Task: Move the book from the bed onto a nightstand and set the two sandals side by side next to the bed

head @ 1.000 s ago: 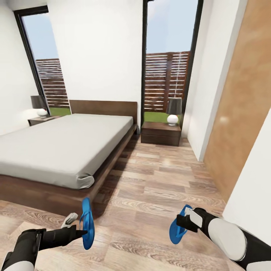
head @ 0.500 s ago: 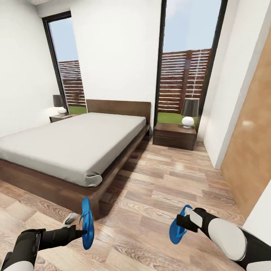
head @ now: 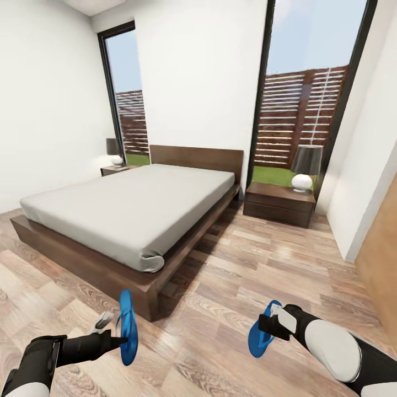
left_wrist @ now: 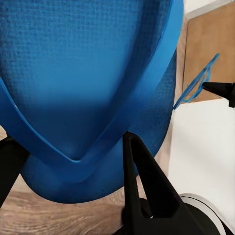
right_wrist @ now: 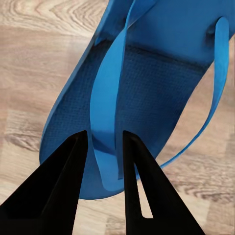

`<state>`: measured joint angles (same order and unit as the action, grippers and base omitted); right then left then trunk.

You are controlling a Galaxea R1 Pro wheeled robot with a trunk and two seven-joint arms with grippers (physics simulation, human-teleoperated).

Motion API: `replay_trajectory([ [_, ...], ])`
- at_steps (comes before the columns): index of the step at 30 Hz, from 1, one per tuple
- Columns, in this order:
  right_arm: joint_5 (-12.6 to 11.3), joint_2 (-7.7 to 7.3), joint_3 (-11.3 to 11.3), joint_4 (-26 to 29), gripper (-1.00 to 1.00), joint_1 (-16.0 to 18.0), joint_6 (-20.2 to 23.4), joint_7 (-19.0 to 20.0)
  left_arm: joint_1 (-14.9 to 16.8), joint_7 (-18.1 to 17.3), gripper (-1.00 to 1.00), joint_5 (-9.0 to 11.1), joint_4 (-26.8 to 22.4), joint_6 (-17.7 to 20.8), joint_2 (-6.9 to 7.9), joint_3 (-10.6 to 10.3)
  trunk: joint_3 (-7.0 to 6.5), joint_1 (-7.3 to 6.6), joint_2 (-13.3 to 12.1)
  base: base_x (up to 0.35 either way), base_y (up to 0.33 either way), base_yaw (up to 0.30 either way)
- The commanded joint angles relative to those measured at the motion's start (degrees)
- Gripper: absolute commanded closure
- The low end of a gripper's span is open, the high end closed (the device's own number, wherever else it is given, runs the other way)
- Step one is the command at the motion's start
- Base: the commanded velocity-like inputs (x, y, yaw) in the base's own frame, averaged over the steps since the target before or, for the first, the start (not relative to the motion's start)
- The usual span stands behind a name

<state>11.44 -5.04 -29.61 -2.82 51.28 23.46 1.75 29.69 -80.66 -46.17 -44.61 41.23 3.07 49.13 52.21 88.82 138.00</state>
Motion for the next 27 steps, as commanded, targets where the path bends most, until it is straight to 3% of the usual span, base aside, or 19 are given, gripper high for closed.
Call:
replay_trajectory([
  [1,0.5,-0.05,-0.4,-0.1,1.0,0.1,0.1,0.3,0.1,-0.5,1.0,-0.6,0.0,0.6,-0.04,0.3,0.06,0.0,0.0,0.099,-0.108,0.263],
  [27,0.6,0.71,-0.4,-0.1,1.0,0.1,0.1,0.3,0.1,-0.5,1.0,-0.6,0.0,0.6,0.0,0.3,0.06,0.0,0.0,0.099,-0.109,0.263],
])
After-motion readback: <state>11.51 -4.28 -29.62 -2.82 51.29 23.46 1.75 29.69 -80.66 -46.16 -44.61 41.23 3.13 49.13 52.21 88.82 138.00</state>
